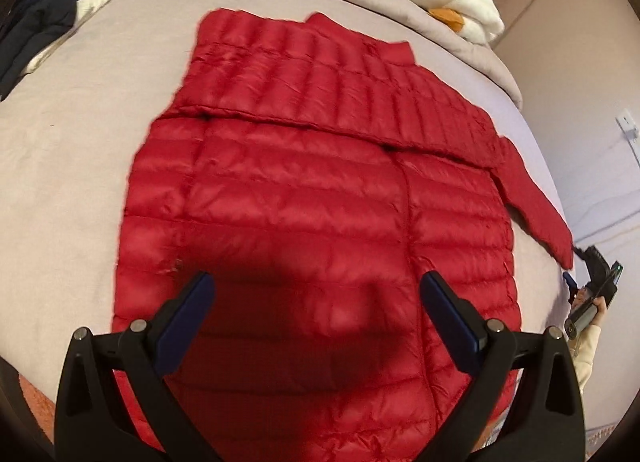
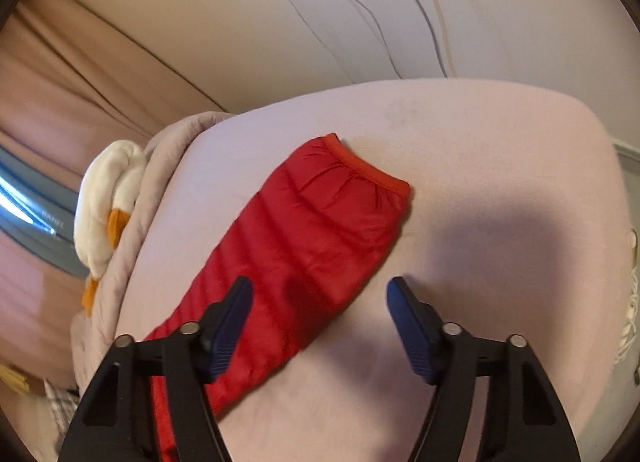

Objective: Fold large clothes
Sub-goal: 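Move the right gripper to the other sleeve cuff and grasp it, then lift the sleeve with the right gripper and carry it over the jacket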

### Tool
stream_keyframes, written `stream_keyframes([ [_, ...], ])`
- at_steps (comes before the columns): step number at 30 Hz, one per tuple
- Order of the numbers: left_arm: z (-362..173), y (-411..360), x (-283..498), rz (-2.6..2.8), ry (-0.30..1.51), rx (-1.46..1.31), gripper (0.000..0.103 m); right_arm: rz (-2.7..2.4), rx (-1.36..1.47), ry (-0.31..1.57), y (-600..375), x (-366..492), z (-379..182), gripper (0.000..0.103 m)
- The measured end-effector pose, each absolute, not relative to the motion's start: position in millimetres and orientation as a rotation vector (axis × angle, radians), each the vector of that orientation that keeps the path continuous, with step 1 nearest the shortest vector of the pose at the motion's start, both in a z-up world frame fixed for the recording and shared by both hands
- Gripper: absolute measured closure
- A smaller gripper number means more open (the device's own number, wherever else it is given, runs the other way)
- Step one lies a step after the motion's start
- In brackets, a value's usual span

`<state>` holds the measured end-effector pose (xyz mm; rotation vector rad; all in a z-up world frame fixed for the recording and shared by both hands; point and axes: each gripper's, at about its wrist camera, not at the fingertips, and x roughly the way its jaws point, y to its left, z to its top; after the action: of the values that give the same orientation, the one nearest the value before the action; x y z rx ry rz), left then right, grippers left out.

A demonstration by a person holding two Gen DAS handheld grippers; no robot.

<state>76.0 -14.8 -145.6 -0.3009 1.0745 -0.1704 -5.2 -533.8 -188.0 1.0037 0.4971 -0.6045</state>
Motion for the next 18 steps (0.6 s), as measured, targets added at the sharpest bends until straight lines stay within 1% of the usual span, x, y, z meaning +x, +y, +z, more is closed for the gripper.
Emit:
stream_keyframes([
  [2, -143, -8, 76, -0.149, 1.062, -0.317, 0.001, -0.593, 1.033, 0.496, -536, 0, -195, 0.043],
  [4, -140, -2, 77, -0.135, 1.055, -0.330, 0.001, -0.563, 1.068, 0.464, -537, 2, -201, 0.044],
  [6, -136, 4, 78, -0.124, 1.043, -0.338, 0.001, -0.556, 1.098, 0.432, -540, 4, -204, 0.054],
  [8, -131, 8, 77, -0.110, 1.026, -0.340, 0.001, -0.558, 1.113, 0.425, -544, 4, -207, 0.076],
  [9, -129, 10, 78, -0.104, 1.017, -0.341, 0.001, -0.558, 1.119, 0.427, -545, 5, -209, 0.085],
  [11, -122, 16, 77, -0.090, 0.993, -0.352, 0.001, -0.544, 1.117, 0.424, -545, 7, -208, 0.094],
  [13, -116, 23, 78, -0.074, 0.971, -0.360, 0.001, -0.553, 1.069, 0.416, -541, 8, -197, 0.096],
  [18, -104, 34, 78, -0.027, 0.927, -0.344, 0.001, -0.532, 0.901, 0.363, -528, 7, -141, 0.097],
])
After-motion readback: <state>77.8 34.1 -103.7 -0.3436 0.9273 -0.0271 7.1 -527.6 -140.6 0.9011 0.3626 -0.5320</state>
